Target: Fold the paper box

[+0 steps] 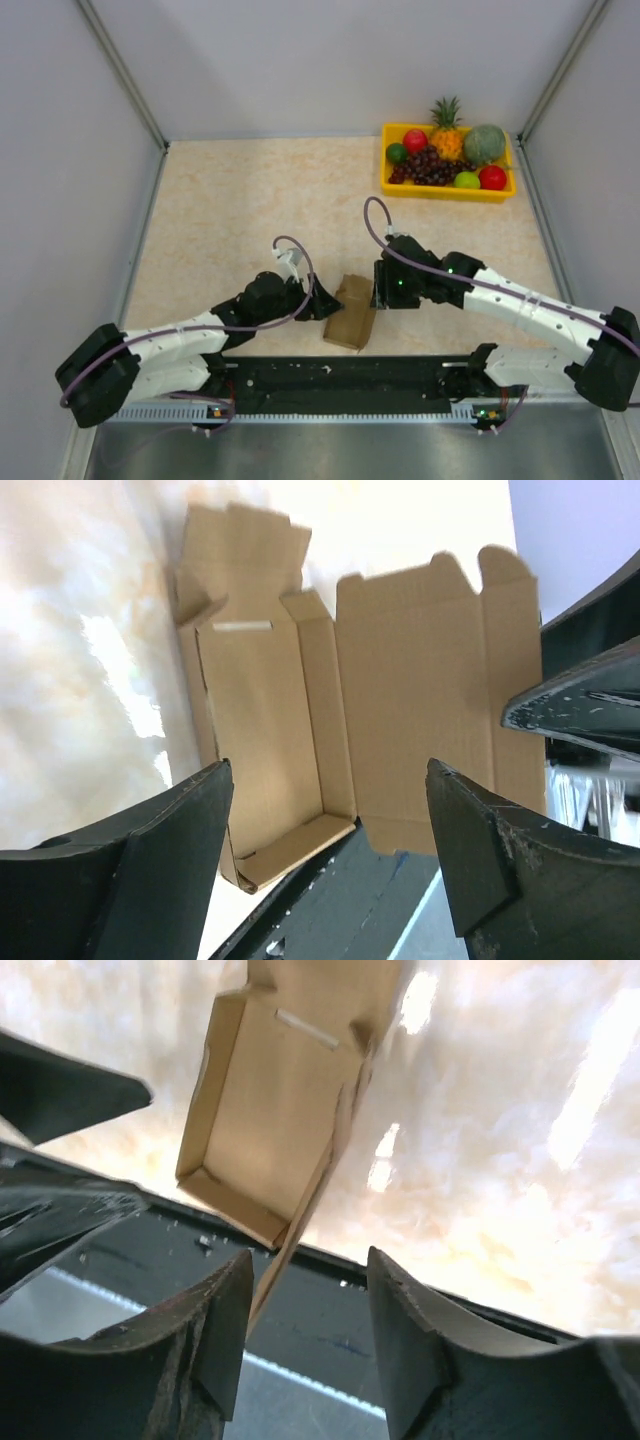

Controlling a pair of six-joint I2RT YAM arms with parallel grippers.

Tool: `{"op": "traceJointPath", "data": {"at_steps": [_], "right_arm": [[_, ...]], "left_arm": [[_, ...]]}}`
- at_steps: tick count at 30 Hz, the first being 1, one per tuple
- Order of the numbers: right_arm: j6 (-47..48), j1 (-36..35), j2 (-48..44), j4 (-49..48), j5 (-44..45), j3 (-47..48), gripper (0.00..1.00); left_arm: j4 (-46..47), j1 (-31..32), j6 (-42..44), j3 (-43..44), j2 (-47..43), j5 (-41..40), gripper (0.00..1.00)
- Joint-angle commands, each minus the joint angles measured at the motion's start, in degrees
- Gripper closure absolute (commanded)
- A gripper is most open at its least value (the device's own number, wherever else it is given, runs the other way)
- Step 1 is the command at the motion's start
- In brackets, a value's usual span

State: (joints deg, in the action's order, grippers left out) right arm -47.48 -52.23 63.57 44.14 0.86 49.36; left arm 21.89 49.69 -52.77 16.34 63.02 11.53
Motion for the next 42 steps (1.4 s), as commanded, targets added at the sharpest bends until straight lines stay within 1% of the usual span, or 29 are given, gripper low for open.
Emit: {"op": "traceJointPath", "data": {"at_steps": [1, 2, 3, 5, 7, 8, 9, 10, 11, 12, 13, 16, 17, 19, 20, 21, 22, 23, 25, 26, 27, 28, 29, 30, 32, 34, 37, 39, 42], "right_arm": [[3.62, -1.03, 3.83, 3.23, 9.50, 6.18, 0.52], [5.19, -1.03, 5.93, 3.06, 10.73, 7.40, 0.55], [5.99, -1.03, 7.17, 2.62, 11.00, 8.02, 0.57], [7.75, -1.03, 8.93, 2.27, 11.18, 9.95, 0.68], [8.46, -1.03, 10.78, 1.48, 10.74, 10.75, 0.70], [9.07, -1.03, 11.48, 1.48, 9.78, 11.54, 0.70], [9.42, -1.03, 12.36, 1.48, 9.34, 11.81, 0.71], [9.69, -0.95, 12.63, 1.56, 8.98, 11.98, 0.74], [10.39, -0.95, 12.98, 1.56, 8.37, 12.33, 0.78], [11.09, -1.03, 13.24, 1.48, 8.45, 12.68, 0.83], [11.71, -1.03, 13.77, 1.48, 8.63, 13.03, 0.91], [15.92, -0.42, 15.26, 1.56, 10.03, 15.23, 0.96], [19.24, -0.33, 16.05, 1.56, 10.56, 16.98, 1.00], [23.99, 0.28, 18.85, 1.65, 10.30, 19.00, 1.00], [29.06, 0.46, 19.83, 2.09, 10.73, 21.89, 1.00], [31.38, 0.37, 20.79, 2.18, 11.61, 23.22, 1.00], [33.84, 0.37, 21.85, 2.18, 13.44, 24.28, 1.00], [40.04, 0.55, 23.60, 0.26, 14.16, 25.33, 1.00], [45.18, 1.25, 26.33, -0.37, 16.09, 27.44, 1.00], [50.59, 1.95, 28.26, -1.07, 15.40, 29.28, 1.00], [52.82, 3.17, 28.80, -3.77, 14.96, 29.73, 1.00], [55.46, 3.97, 29.24, -5.28, 11.04, 29.82, 1.00], [60.53, 4.41, 29.59, -6.77, 9.70, 29.13, 1.00], [62.93, 4.94, 30.12, -9.66, 8.90, 28.51, 1.00], [68.98, 5.03, 30.73, -10.65, 5.22, 28.42, 1.00], [72.43, 5.12, 30.56, -13.28, 2.84, 27.63, 1.00], [73.93, 5.91, 30.82, -13.73, -0.58, 27.46, 1.00], [74.12, 6.00, 30.74, -13.99, -0.69, 27.10, 1.00], [73.24, 6.00, 30.30, -14.26, -2.80, 26.66, 1.00]], "left_arm": [[-10.78, 0.05, 1.79, 1.50, -7.12, -10.55, 0.18], [-12.29, -0.03, 2.75, 2.29, -8.00, -13.17, 0.18], [-13.09, -0.12, 3.63, 2.56, -9.66, -13.72, 0.18], [-18.62, -1.69, 6.00, 4.83, -11.34, -14.60, 0.17], [-21.61, -4.67, 7.76, 6.51, -13.27, -13.82, 0.15], [-23.89, -6.00, 9.60, 7.91, -13.63, -12.94, 0.14], [-24.69, -7.49, 10.40, 8.70, -13.19, -9.37, 0.14], [-25.57, -10.81, 11.02, 9.58, -12.67, -7.68, 0.14], [-26.63, -12.41, 12.07, 11.16, -11.88, -5.75, 0.14], [-26.81, -13.91, 12.60, 11.78, -10.04, -2.60, 0.14], [-26.55, -16.44, 13.22, 12.48, -9.07, -0.82, 0.14], [-24.18, -19.36, 16.03, 14.77, -5.20, 2.35, 0.15], [-23.57, -19.80, 16.91, 16.08, -4.24, 2.44, 0.15], [-22.34, -21.47, 17.35, 17.06, -1.51, 4.36, 0.17], [-22.33, -21.83, 18.22, 17.58, -0.81, 4.81, 0.18], [-19.11, -22.09, 18.93, 17.50, 0.51, 4.91, 0.17], [-18.38, -22.36, 19.89, 17.59, 1.39, 6.21, 0.17], [-18.37, -22.71, 21.73, 18.20, 2.70, 6.92, 0.17], [-21.25, -23.76, 23.58, 20.82, 6.84, 8.93, 0.16], [-21.01, -23.85, 24.55, 21.19, 7.98, 9.73, 0.16], [-20.40, -24.03, 24.73, 21.28, 9.73, 10.61, 0.16], [-19.35, -24.55, 24.74, 21.11, 10.36, 10.79, 0.16], [-18.56, -24.82, 24.82, 20.93, 10.80, 11.06, 0.16], [-17.33, -24.99, 25.17, 20.67, 11.67, 11.32, 0.16], [-16.27, -25.61, 25.70, 20.92, 13.17, 11.93, 0.16], [-16.88, -26.57, 25.79, 22.32, 16.51, 16.75, 0.20], [-12.67, -26.84, 24.74, 20.94, 18.53, 20.02, 0.23], [-10.47, -26.84, 25.00, 20.93, 20.20, 23.34, 0.24], [-10.64, -26.84, 25.44, 21.89, 23.28, 24.50, 0.30]]}}
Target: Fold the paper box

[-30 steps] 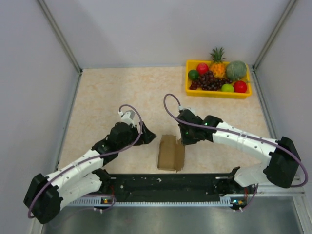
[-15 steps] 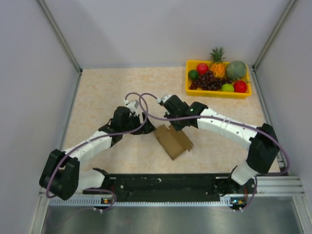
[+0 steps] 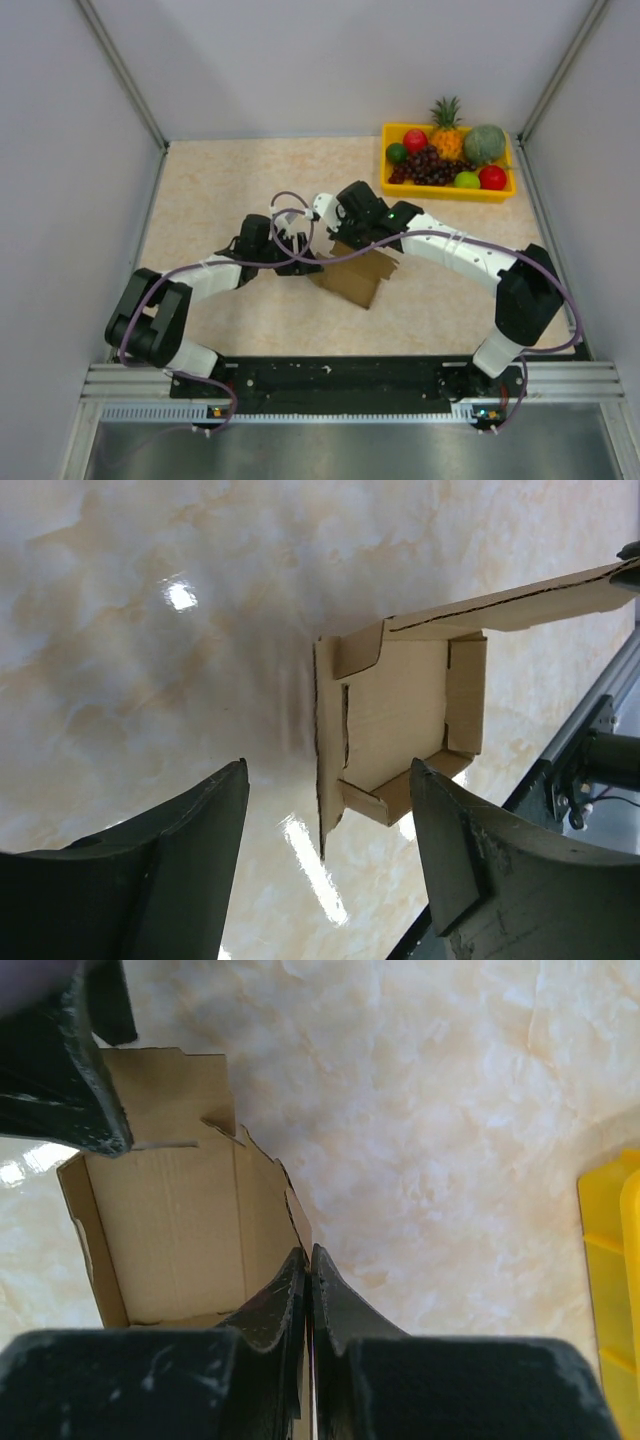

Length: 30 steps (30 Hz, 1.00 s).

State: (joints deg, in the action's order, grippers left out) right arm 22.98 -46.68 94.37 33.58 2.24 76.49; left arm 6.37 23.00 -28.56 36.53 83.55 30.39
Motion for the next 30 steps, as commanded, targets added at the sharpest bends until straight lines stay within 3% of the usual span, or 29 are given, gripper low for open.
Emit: {"op": "traceJointPath", "data": {"at_steps": [1, 2, 4, 5, 8, 9, 12, 15, 17, 20, 24, 26, 27, 30], "right_arm": [[2.07, 0.36, -1.02, -3.70, -4.09, -0.72, 0.98], [1.81, 0.36, -1.29, -3.70, -4.00, -0.90, 0.94], [0.23, 0.36, -1.55, -3.70, -2.69, -1.25, 0.74], [-0.56, 0.44, -1.55, -3.44, -2.42, -0.99, 0.71], [-5.65, 0.79, -2.60, -2.47, -2.42, 0.15, 0.57], [-7.93, 1.06, -2.78, -1.25, -2.42, 0.59, 0.43], [-17.95, 1.94, -4.18, 5.59, -2.50, 4.45, 0.39], [-27.88, 2.03, -11.97, 6.58, -2.42, 0.79, 0.29], [-33.25, 2.03, -16.47, 7.98, 0.12, -0.63, 0.28], [-38.26, 1.15, -24.13, 8.17, 0.58, -3.79, 0.34], [-44.59, -1.84, -27.04, 3.44, -2.05, -12.37, 0.64], [-48.55, -2.89, -27.22, -4.82, -4.17, -16.53, 0.91], [-49.34, -3.50, -27.13, -7.80, -3.91, -19.94, 0.98], [-50.93, -4.74, -24.77, -16.78, -2.51, -25.23, 1.00]], "left_arm": [[5.23, -0.15, 0.96, 1.70, 3.20, 5.47, 0.41], [5.67, -0.15, 0.78, 1.44, 3.55, 5.21, 0.46], [6.81, -0.15, 0.87, 0.91, 3.38, 4.33, 0.57], [6.81, -0.07, 1.22, 0.73, 2.94, 3.98, 0.64], [6.20, -0.06, 2.27, 0.38, 2.24, 2.66, 0.73], [5.85, 0.11, 2.54, 0.29, 1.97, 2.31, 0.74], [4.97, 0.81, 2.98, -0.15, 1.44, 1.42, 0.81], [5.14, 1.43, 2.63, -0.15, 1.62, 1.07, 0.83], [5.49, 1.60, 2.19, -0.23, 1.79, 0.81, 0.84], [5.84, 1.87, 1.66, 0.03, 2.23, 0.63, 0.85], [6.63, 2.04, 1.14, -0.84, 2.06, 0.11, 0.86], [6.72, 2.04, 1.22, -1.11, 1.88, -0.16, 0.87], [6.55, 2.04, 1.14, -1.37, 1.79, -0.07, 0.88], [7.16, 2.04, 1.40, -2.25, 0.92, -0.42, 0.89]]}}
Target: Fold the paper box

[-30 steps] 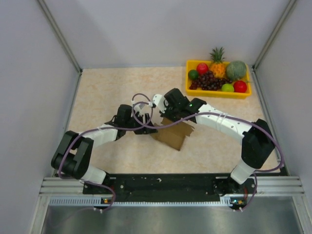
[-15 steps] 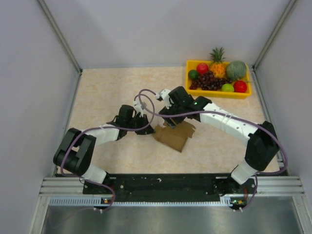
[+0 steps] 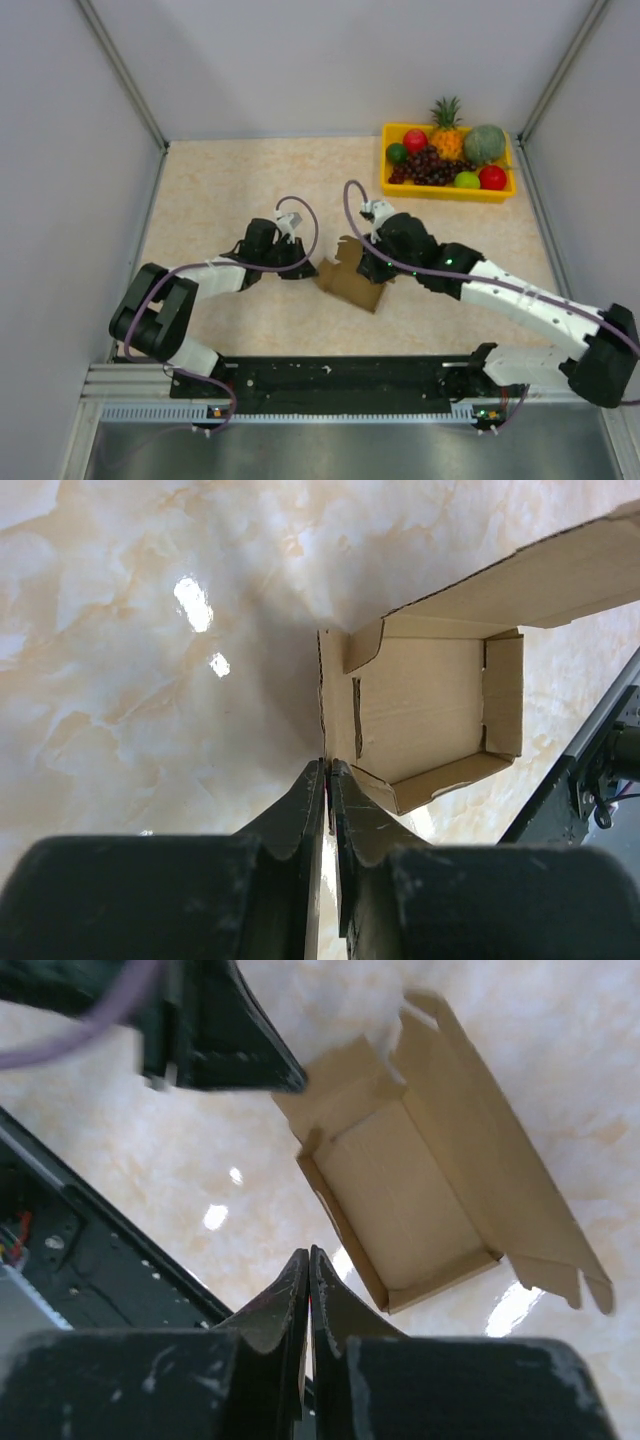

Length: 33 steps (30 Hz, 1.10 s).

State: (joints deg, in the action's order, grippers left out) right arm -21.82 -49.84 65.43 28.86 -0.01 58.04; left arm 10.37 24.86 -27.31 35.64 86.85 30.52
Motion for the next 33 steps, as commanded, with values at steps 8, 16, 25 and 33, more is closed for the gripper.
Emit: {"op": "traceJointPath", "data": {"at_steps": [8, 16, 25, 33], "right_arm": [[1.86, -3.06, 19.27, -24.64, 6.60, -9.27, 1.00], [3.02, -3.94, 25.54, -27.09, 10.12, -9.17, 1.00], [0.12, -4.03, 28.00, -32.37, 8.63, -13.92, 1.00], [-1.47, -4.03, 29.49, -35.27, 7.66, -16.29, 1.00]], "left_arm": [[5.62, 0.36, 1.29, -2.68, -4.50, -1.08, 1.00], [8.78, 0.80, -1.07, -3.03, -4.32, 0.24, 1.00], [14.76, 1.68, -5.38, -5.31, -4.41, 2.43, 1.00], [18.89, 4.66, -9.69, -4.79, -1.34, 3.40, 1.00]]}}
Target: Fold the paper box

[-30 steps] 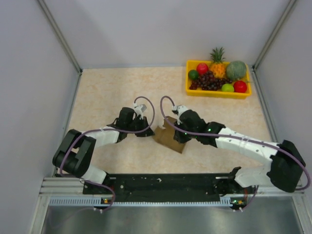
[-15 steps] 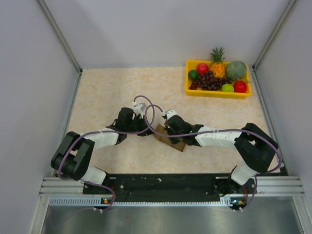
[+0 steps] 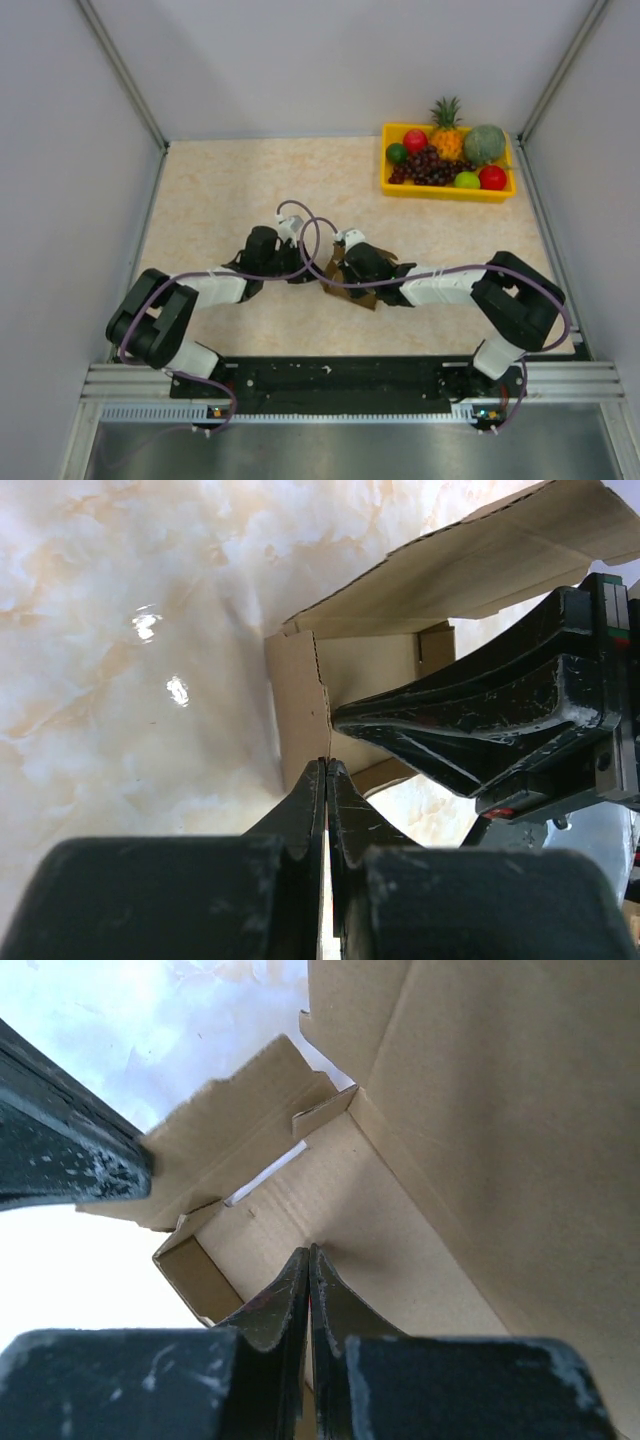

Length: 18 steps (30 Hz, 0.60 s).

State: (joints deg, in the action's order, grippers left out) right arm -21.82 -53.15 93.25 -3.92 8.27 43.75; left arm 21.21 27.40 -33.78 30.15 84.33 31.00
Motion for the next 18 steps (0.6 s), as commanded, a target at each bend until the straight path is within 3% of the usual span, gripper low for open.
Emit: {"op": "traceJointPath", "data": {"at_steps": [1, 4, 6, 10, 15, 18], "right_arm": [[-1.55, -0.64, 1.50, -2.67, -0.71, -2.17, 1.00], [-1.82, -0.64, 1.58, -2.67, -0.80, -2.35, 1.00], [-1.56, -0.73, 1.15, -2.58, -0.89, -2.70, 1.00], [-1.38, -0.73, -0.17, -2.76, -1.06, -3.14, 1.00], [-1.73, -0.64, -0.44, -2.93, -1.15, -3.14, 1.00], [-1.91, -0.73, -0.44, -3.11, -0.98, -3.49, 1.00]], "left_arm": [[8.75, 3.18, -3.57, 1.13, 1.70, 3.01, 1.00], [10.86, 4.50, -5.85, 0.88, 3.46, 3.36, 0.93], [12.62, 4.68, -7.00, 0.35, 4.17, 3.36, 0.80], [13.33, 4.68, -6.83, -0.53, 3.73, 3.18, 0.63], [14.38, 4.68, -7.62, -0.44, 3.73, 4.42, 0.59], [12.28, 4.60, -6.65, -0.18, 3.99, 2.31, 0.63]]}}
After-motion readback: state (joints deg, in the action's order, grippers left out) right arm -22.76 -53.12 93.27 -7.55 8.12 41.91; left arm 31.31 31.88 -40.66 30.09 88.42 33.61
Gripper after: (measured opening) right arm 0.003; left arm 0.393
